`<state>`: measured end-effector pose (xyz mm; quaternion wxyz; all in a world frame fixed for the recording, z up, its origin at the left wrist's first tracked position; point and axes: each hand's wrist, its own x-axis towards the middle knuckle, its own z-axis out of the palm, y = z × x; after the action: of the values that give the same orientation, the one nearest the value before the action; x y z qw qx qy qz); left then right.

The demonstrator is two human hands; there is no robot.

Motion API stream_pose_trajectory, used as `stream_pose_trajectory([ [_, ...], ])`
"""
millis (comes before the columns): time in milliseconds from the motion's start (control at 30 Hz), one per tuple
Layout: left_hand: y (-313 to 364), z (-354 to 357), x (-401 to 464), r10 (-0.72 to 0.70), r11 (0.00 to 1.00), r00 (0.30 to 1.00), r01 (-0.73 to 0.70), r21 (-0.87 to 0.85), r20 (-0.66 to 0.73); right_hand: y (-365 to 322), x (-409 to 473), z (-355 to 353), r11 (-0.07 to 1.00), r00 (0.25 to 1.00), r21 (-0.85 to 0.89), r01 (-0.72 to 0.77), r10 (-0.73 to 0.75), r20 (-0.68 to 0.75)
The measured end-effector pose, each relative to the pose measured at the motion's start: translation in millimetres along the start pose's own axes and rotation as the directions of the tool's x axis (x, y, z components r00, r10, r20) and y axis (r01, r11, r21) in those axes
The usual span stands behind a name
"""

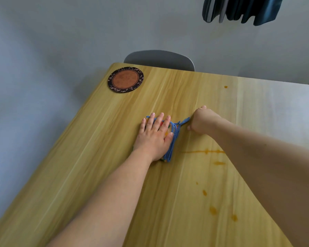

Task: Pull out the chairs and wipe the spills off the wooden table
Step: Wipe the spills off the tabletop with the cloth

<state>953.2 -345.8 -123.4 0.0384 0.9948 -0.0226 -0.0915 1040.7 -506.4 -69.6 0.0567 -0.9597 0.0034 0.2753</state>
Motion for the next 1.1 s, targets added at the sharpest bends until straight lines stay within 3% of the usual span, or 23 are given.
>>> stream_pose_trajectory([
  [133, -1, 4, -16, -0.012, 1.000, 1.000, 0.012, 0.012, 0.006, 5, -10, 7, 0.991, 0.990, -0.105, 0.084, -0.094, -0.103],
  [267, -2, 6, -37, -0.022, 1.000, 1.000, 0.022, 0.008, 0.018, 7, -51, 23, 0.973, 0.954, -0.104, 0.205, -0.223, -0.200],
  [467, -5, 10, -75, -0.015, 1.000, 0.999, 0.015, 0.006, 0.038, 6, -124, 51, 0.943, 0.942, -0.225, 0.246, -0.287, -0.174],
  [700, -9, 18, -128, -0.015, 1.000, 0.999, 0.015, -0.002, 0.035, -4, -198, 85, 0.922, 0.946, -0.231, 0.310, -0.323, -0.019],
  [1100, -20, 32, -210, -0.017, 1.000, 0.999, 0.017, -0.018, 0.029, -27, -248, 137, 0.912, 0.968, -0.328, 0.247, -0.219, 0.121],
])
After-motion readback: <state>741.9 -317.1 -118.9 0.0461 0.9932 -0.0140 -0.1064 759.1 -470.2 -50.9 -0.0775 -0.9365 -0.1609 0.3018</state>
